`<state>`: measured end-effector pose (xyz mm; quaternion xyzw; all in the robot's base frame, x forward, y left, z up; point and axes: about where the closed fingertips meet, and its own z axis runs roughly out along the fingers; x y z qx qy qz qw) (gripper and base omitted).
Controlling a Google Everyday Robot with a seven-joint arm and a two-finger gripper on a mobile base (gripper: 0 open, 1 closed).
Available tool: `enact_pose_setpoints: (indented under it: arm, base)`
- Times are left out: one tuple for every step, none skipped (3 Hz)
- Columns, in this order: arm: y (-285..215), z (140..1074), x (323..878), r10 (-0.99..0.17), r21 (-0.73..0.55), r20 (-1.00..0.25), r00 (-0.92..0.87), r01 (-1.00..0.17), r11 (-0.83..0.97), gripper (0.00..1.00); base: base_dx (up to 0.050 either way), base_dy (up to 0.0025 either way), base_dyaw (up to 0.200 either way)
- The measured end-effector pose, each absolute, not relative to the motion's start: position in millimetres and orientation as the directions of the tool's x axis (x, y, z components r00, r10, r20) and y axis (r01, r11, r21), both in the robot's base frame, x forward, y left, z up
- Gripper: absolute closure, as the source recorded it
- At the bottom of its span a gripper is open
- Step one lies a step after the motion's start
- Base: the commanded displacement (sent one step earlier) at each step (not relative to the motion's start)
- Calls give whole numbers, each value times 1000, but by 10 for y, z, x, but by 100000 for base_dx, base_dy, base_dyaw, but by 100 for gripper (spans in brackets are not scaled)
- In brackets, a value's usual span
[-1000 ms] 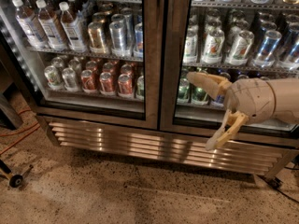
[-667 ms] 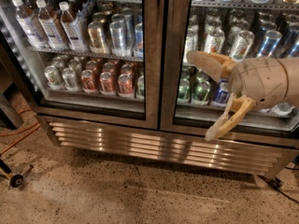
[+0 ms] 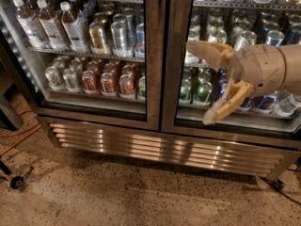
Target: Open left fridge door
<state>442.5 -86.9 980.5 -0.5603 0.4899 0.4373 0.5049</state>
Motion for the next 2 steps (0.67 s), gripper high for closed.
enact_pose_setpoints:
  arm:
    - [-876, 10070, 4934, -175, -100, -981, 90, -994, 53, 0]
    - [-876, 10070, 4934, -175, -100, -981, 90, -994, 53, 0]
  base:
    - [0, 0, 0]
    - [4300, 0, 11]
